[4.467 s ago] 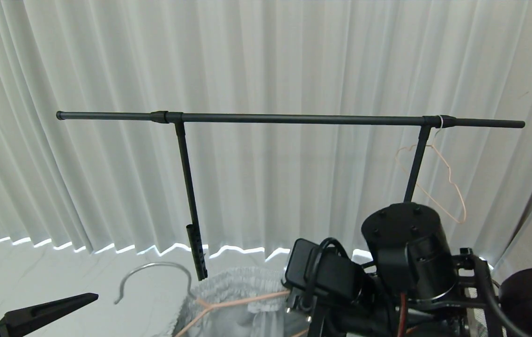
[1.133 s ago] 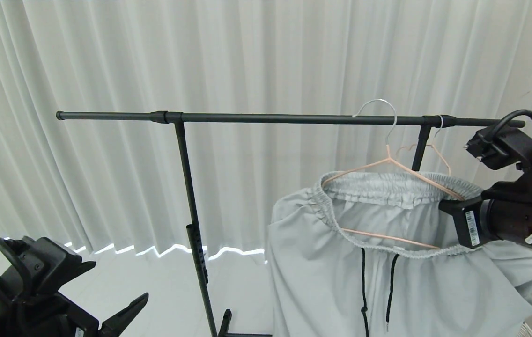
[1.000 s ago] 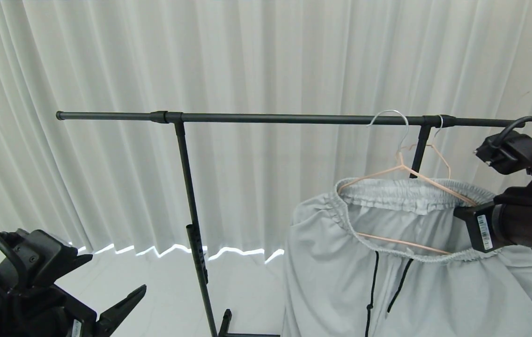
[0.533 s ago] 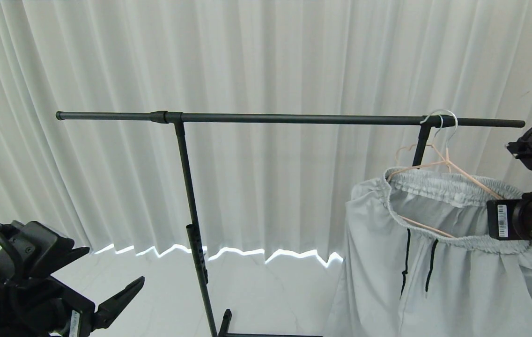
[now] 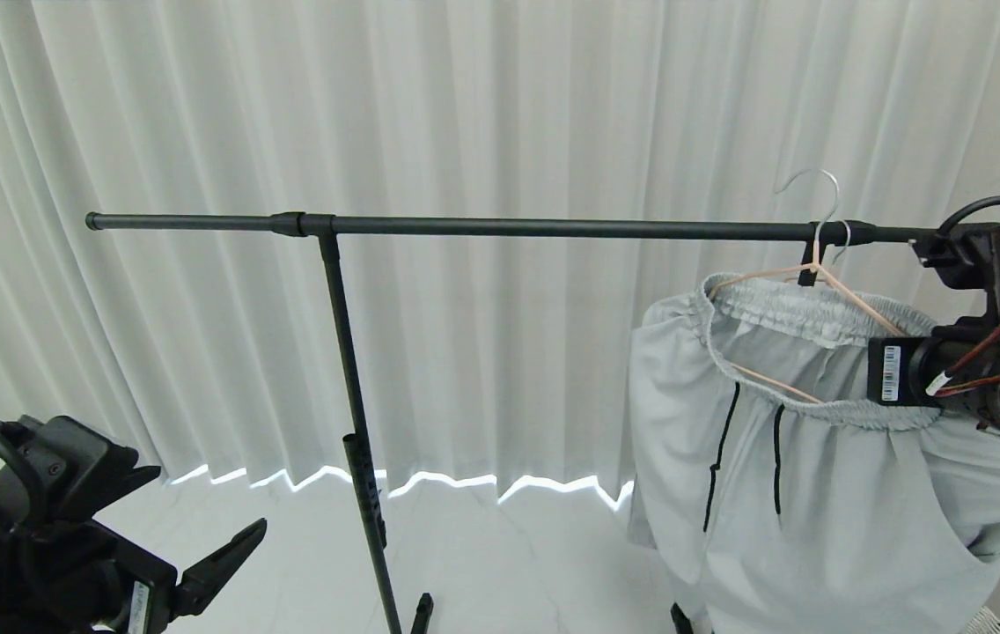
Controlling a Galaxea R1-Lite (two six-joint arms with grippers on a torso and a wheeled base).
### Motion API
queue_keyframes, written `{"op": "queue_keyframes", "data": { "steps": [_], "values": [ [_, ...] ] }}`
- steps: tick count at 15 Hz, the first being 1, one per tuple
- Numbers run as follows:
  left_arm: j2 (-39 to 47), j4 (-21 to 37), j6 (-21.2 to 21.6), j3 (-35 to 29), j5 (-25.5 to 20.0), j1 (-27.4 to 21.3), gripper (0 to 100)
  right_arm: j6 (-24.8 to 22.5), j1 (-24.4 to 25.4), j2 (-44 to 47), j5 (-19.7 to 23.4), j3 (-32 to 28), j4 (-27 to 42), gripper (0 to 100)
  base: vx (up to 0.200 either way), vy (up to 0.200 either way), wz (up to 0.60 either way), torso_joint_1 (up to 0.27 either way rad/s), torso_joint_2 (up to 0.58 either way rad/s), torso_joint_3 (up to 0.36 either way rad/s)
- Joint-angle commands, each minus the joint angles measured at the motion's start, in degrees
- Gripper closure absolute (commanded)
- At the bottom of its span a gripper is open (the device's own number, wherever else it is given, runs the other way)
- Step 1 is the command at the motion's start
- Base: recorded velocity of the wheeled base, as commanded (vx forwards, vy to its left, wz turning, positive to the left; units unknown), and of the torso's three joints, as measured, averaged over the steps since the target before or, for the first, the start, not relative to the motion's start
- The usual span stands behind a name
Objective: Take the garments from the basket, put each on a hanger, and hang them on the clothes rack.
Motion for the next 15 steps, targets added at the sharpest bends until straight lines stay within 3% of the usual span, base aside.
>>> {"op": "queue_keyframes", "data": {
  "steps": [1, 7, 15],
  "values": [
    [0.0, -0.1, -0.1, 0.0, -0.1, -0.1, 0, 0.0, 0.1, 0.6, 0.0, 0.0, -0.1, 100, 0.200, 0.000, 0.00, 0.012, 0.01, -0.007],
    [-0.2, -0.1, 0.0, 0.2, -0.1, -0.4, 0, 0.2, 1.0, 2.6, -0.1, 0.4, -0.1, 100, 0.200, 0.000, 0.00, 0.002, 0.00, 0.000],
    [-0.6, -0.1, 0.1, 0.5, -0.1, -1.0, 0, 0.0, 1.0, 10.2, -1.2, 0.3, -4.0, 100, 0.000, 0.000, 0.00, 0.000, 0.00, 0.000]
  ]
}}
